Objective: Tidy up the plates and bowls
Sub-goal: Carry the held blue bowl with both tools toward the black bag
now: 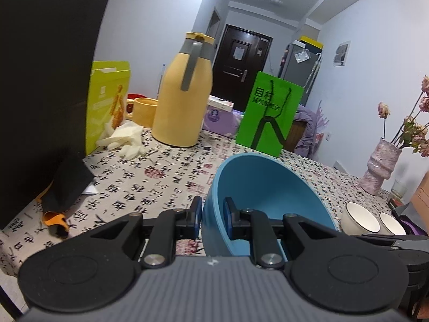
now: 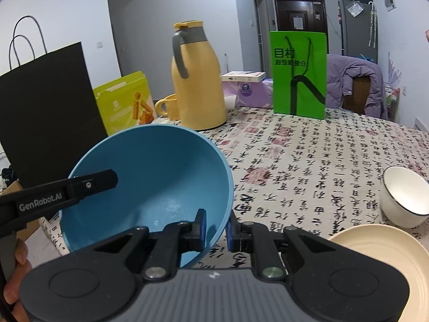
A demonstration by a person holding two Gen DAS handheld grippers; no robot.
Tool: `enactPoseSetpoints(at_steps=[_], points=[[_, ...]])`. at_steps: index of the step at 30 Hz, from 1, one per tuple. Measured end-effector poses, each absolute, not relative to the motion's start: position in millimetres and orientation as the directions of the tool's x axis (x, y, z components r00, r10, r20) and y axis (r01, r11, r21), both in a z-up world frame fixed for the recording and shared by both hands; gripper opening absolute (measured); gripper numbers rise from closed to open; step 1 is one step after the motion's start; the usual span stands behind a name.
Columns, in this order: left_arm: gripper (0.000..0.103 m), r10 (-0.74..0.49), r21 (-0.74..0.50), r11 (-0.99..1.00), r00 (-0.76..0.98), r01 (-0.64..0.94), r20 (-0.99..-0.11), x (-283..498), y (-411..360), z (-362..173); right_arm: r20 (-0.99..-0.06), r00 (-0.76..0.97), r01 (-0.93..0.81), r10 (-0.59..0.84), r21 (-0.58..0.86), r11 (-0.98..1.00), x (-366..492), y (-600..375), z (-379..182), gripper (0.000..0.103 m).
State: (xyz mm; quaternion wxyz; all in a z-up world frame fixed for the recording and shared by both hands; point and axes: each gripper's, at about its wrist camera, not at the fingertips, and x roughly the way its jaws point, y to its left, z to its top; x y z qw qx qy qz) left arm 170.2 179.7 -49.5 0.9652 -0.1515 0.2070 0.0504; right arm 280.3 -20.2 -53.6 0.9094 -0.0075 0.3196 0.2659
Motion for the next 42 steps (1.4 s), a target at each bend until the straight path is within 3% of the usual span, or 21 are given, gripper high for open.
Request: enactPoseSetpoints(at_steps=[42], points=[[0.017, 0.052, -0.315, 0.91, 0.827, -0.271, -0.56, 180.8, 227.8, -109.4, -0.703, 0.548, -0.518, 0.454, 0.142, 0.844, 303.1, 35.1, -98.2, 0.015]])
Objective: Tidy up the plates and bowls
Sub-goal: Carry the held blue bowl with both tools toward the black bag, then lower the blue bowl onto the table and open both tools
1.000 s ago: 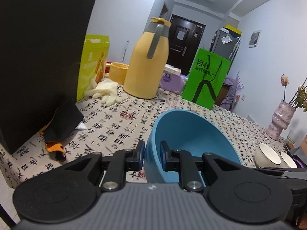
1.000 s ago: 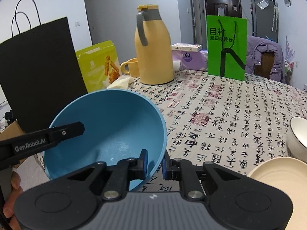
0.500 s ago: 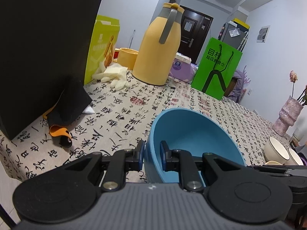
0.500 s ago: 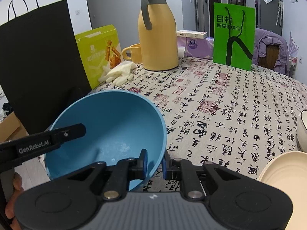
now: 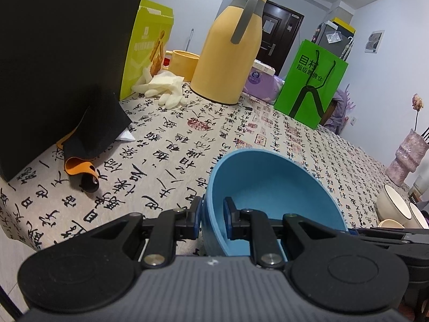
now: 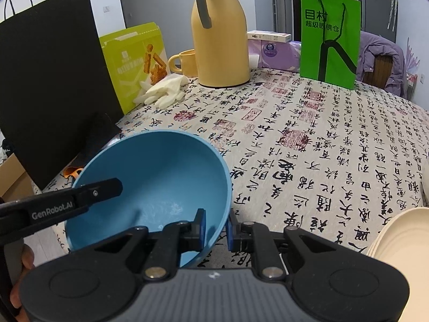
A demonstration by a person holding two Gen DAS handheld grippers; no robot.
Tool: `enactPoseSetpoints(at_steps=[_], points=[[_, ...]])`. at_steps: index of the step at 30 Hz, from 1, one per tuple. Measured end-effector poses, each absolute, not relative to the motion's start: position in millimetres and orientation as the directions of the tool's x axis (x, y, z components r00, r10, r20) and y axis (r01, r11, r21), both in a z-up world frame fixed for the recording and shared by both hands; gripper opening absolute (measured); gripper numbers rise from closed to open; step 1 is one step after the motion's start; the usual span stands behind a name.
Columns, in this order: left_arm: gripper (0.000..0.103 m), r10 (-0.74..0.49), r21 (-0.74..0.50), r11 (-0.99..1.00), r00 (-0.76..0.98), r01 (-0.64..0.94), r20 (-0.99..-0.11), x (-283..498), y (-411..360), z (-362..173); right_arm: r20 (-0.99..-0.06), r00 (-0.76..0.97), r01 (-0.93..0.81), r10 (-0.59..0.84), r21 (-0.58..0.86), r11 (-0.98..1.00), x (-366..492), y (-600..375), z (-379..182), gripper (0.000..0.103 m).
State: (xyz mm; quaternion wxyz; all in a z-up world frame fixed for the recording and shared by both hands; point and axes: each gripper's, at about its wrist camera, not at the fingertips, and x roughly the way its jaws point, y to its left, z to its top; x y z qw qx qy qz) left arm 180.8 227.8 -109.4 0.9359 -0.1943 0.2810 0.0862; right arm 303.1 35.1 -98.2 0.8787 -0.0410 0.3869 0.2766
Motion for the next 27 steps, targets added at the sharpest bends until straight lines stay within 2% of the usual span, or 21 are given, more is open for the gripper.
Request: enactPoseSetpoints(at_steps=[16, 19, 21, 24, 27], points=[[0.02, 0.033, -0.344, 0.899, 0.825, -0.271, -0.564, 184.3, 232.4, -114.2, -0.692, 0.538, -0.52, 0.481, 0.177, 0.836, 305.4, 32.3, -99.3, 0.019], [0.024, 0.029, -0.35, 0.897, 0.826, -0.27, -0.563, 183.7, 232.7, -114.3, -0.687, 0.535, -0.523, 0.493, 0.189, 0.831, 304.8, 31.8, -98.6, 0.021], [0.032, 0.03, -0.352, 0.897, 0.831, -0.268, -0.556, 182.5, 232.7, -113.0, -0.683, 0.533, -0.525, 0.499, 0.195, 0.828, 303.8, 31.8, -98.4, 0.024], [0.04, 0.046, -0.342, 0.9, 0.838, -0.272, -0.544, 180.6, 231.6, -110.4, -0.679, 0.534, -0.526, 0.503, 0.2, 0.827, 302.4, 31.8, -97.6, 0.035], [0.046, 0.052, -0.338, 0.9, 0.838, -0.275, -0.543, 179.4, 230.7, -108.8, -0.674, 0.535, -0.527, 0.51, 0.206, 0.824, 300.8, 31.1, -96.5, 0.037]])
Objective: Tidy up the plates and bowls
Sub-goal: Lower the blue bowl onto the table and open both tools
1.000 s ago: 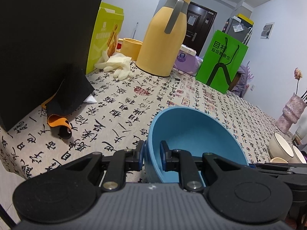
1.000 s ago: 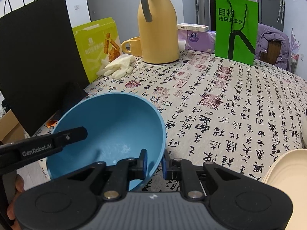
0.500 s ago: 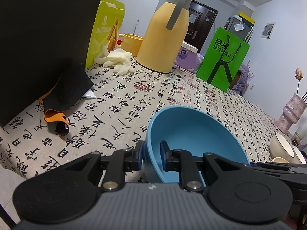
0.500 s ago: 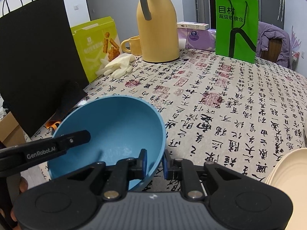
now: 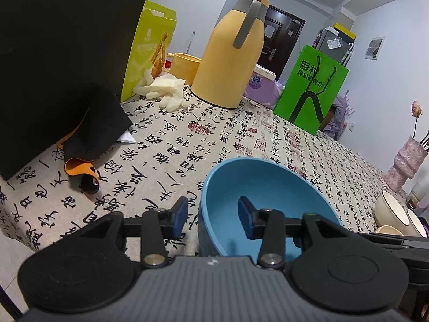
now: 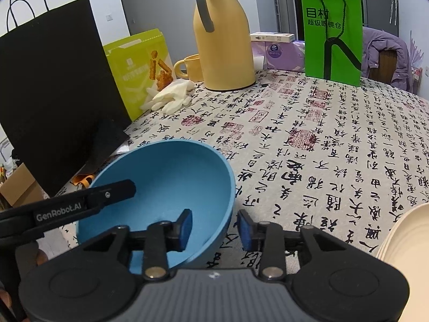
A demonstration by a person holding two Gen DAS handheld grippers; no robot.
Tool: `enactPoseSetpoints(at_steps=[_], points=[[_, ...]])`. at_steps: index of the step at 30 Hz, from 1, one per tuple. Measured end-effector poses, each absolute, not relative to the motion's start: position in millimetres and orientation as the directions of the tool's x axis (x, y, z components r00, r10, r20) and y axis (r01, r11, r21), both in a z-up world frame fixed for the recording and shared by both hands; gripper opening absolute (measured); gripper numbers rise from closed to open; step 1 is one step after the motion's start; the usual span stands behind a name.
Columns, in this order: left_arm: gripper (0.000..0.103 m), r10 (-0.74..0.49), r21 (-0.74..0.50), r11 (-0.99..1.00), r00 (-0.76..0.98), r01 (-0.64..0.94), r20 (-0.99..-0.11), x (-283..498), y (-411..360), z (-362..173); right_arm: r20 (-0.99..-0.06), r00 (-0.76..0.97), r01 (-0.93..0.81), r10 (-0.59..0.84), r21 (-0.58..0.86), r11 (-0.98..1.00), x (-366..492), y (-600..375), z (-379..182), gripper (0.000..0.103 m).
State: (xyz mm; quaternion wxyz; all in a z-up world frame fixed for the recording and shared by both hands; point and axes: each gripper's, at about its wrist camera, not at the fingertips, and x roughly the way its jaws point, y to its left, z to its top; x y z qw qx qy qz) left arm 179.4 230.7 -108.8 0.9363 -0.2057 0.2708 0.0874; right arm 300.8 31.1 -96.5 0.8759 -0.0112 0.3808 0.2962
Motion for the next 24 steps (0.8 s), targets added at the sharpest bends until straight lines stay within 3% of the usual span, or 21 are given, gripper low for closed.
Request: enactPoseSetpoints(at_steps=[7, 9, 11, 16, 24], points=[[0.06, 0.068, -0.328, 0.903, 0.844, -0.279, -0.531, 175.6, 228.7, -103.9, -0.657, 0.543, -0.532, 0.523, 0.213, 0.82, 296.4, 28.7, -92.1, 0.047], [0.074, 0.078, -0.325, 0.902, 0.848, -0.285, -0.525, 173.8, 228.5, -101.6, -0.651, 0.548, -0.53, 0.525, 0.216, 0.82, 295.3, 27.1, -90.4, 0.055], [0.081, 0.086, -0.325, 0.901, 0.852, -0.288, -0.516, 172.0, 228.4, -99.6, -0.644, 0.555, -0.527, 0.526, 0.217, 0.822, 294.4, 24.6, -89.1, 0.057], [0.088, 0.096, -0.319, 0.903, 0.857, -0.289, -0.507, 169.3, 227.1, -94.6, -0.633, 0.566, -0.515, 0.528, 0.228, 0.826, 293.8, 19.6, -86.2, 0.064], [0.102, 0.13, -0.296, 0.908, 0.872, -0.296, -0.471, 160.8, 223.7, -83.3, -0.593, 0.579, -0.516, 0.56, 0.266, 0.814, 290.4, 5.5, -80.5, 0.092]])
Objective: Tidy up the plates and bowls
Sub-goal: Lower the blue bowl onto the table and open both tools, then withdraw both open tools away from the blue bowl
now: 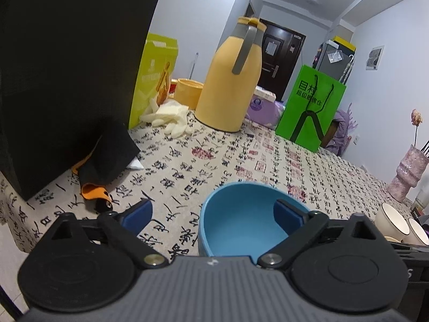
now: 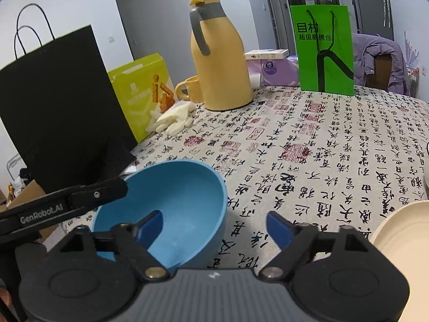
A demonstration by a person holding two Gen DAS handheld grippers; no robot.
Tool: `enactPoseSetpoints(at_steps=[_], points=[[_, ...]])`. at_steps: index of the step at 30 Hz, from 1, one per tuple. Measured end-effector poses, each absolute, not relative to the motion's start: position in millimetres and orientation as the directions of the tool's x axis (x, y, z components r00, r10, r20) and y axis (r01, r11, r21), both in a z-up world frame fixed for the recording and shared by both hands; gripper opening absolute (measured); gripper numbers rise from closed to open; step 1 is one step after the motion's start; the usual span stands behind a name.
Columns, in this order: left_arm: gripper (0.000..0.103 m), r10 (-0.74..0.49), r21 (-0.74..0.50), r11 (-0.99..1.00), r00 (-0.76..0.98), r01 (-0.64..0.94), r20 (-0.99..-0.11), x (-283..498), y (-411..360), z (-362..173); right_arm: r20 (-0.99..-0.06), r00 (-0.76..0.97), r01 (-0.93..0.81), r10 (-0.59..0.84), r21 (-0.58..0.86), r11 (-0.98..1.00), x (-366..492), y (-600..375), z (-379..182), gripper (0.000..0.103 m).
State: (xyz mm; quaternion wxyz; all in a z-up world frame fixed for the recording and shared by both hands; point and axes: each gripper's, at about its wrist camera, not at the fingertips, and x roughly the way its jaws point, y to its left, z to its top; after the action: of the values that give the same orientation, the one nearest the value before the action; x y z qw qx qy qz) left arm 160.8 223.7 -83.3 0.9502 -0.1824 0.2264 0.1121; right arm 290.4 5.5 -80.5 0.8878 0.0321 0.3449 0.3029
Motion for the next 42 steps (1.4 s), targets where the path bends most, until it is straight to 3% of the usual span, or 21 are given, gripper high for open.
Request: enactPoseSetpoints(at_steps=[3, 42], points=[[0.103, 0.141, -0.294, 0.908, 0.88, -0.297, -0.453, 155.6, 223.8, -76.5, -0.575, 0.588, -0.513, 0.569, 0.279, 0.812, 288.2, -1.4, -77.0, 0.103], [0.103, 0.133, -0.217, 0.949, 0.915, -0.229, -0.382, 129.8, 161.6, -36.4, -0.476, 0.688, -0.471, 0.547, 0.281, 0.836, 254.1, -75.6, -44.3, 0.103]])
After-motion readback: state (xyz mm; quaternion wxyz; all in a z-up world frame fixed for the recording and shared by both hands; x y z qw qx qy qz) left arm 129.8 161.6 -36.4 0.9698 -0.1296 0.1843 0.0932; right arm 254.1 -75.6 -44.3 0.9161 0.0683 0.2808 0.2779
